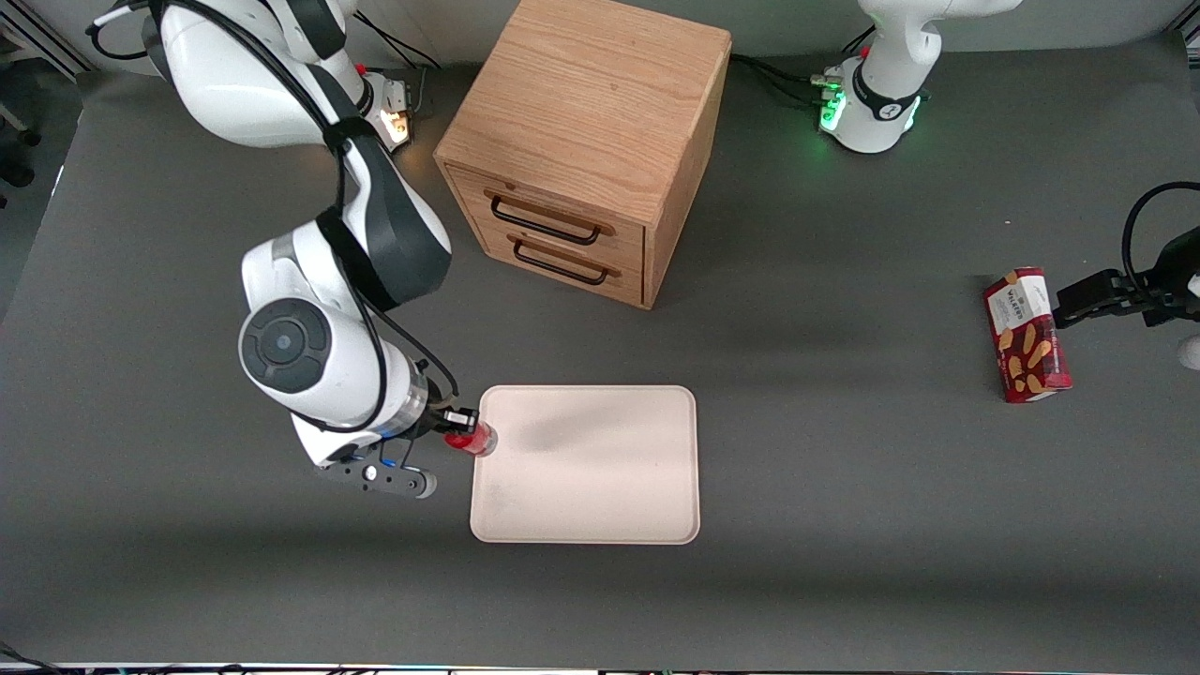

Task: Place coke bottle on tray
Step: 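Carry the held bottle over to the white tray's edge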

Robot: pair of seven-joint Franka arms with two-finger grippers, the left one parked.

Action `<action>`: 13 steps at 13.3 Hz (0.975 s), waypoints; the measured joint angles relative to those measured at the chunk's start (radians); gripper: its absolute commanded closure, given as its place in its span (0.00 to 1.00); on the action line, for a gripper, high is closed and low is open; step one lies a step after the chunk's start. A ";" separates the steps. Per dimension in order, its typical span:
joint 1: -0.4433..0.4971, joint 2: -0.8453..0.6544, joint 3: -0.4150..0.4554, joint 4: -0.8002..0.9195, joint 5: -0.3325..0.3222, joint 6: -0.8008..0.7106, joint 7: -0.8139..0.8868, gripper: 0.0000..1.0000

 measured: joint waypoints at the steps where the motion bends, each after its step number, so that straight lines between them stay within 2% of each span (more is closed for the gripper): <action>1: 0.000 0.014 0.000 -0.001 -0.011 0.020 0.000 1.00; 8: 0.003 0.067 0.001 -0.068 -0.027 0.175 0.000 1.00; 13: 0.003 0.083 0.001 -0.106 -0.029 0.214 0.000 1.00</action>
